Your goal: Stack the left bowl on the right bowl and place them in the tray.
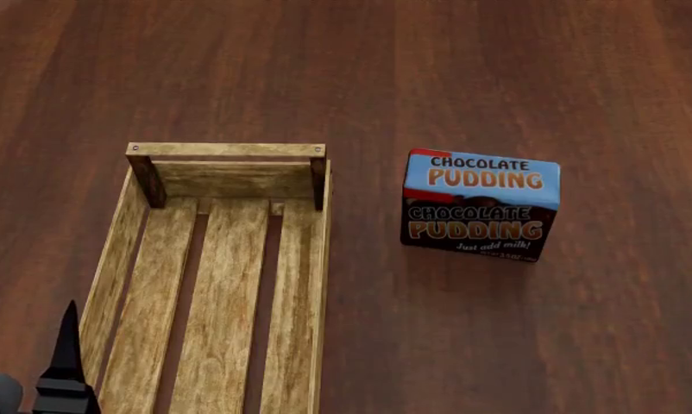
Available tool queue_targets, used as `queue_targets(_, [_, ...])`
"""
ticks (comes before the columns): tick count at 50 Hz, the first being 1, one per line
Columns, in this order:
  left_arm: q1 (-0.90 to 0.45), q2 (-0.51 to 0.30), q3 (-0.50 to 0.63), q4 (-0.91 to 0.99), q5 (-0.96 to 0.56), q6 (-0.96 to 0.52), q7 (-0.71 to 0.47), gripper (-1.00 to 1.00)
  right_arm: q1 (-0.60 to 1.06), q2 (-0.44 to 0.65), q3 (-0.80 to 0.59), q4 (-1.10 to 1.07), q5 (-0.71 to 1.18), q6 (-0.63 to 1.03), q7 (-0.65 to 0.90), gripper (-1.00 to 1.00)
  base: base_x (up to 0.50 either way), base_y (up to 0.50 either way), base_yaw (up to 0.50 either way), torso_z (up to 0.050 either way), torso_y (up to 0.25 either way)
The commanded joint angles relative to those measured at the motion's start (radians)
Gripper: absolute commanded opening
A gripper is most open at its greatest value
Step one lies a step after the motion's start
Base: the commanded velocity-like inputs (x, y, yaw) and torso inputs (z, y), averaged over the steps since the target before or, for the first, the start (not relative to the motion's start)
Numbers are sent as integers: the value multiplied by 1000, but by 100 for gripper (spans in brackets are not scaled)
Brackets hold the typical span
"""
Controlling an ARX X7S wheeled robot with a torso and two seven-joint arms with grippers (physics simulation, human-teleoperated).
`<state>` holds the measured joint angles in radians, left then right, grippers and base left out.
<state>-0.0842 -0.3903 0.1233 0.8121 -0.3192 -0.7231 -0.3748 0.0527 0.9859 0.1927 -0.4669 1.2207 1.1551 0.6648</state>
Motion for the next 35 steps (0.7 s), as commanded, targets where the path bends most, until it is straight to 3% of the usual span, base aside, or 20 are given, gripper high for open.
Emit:
queue_targets(1, [-10, -3, 6, 4, -2, -12, -6, 100, 8, -6, -30, 35, -59, -22, -33, -100, 0, 0, 0, 0, 0])
queue_targets(24, [-11, -6, 21, 2, -1, -10, -16, 100, 10, -3, -50, 65, -86, -35, -40, -100, 0, 0, 0, 0, 0])
queue_targets(25, [-10, -6, 21, 0, -1, -8, -17, 100, 15, 3, -57, 62, -92, -35, -45, 100, 0, 0, 0, 0, 0])
queue_targets(35, [4, -10, 13, -2, -5, 6, -17, 100, 53, 10, -70, 51, -61, 9, -9, 100, 0, 0, 0, 0, 0])
